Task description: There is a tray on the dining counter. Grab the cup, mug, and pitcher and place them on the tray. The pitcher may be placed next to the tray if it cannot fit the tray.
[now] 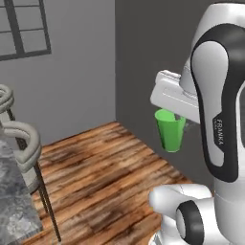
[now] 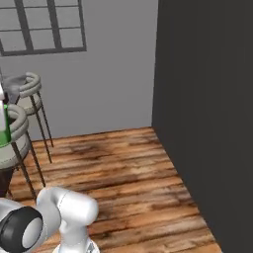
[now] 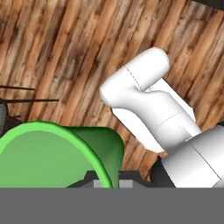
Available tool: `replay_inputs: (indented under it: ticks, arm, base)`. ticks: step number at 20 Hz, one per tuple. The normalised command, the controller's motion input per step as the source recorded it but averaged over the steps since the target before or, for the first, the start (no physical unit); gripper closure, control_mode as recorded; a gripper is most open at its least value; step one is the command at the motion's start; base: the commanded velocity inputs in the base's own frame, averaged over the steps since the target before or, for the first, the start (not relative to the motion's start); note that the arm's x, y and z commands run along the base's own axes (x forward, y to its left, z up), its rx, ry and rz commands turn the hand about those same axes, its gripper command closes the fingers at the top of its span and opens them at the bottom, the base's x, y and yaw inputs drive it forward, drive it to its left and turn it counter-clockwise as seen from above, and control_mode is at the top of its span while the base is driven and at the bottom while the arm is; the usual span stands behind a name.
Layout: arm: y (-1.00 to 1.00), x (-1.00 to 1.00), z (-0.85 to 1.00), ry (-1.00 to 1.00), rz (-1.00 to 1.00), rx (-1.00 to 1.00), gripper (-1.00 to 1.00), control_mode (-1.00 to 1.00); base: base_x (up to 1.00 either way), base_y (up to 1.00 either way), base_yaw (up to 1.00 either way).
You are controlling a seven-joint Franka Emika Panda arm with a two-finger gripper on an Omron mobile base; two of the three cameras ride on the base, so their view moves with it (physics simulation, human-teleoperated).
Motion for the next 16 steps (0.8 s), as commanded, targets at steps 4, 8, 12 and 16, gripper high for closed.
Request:
replay_inputs:
  ticks: [4,8,12,16]
  arm:
    - [0.00,0.00,0.00,0.00,0.00,0.00,1.00,1.00]
    - [0.00,0.00,0.00,0.00,0.00,0.00,1.00,1.00]
    - [0.00,0.00,0.00,0.00,0.00,0.00,1.00,1.00]
    - [0.00,0.00,0.00,0.00,0.00,0.00,1.00,1.00]
  base:
    - [0.34,0.00,1.00]
    - [0.25,0.00,1.00]
    - [0.22,0.00,1.00]
    - [0.84,-0.13,0.84]
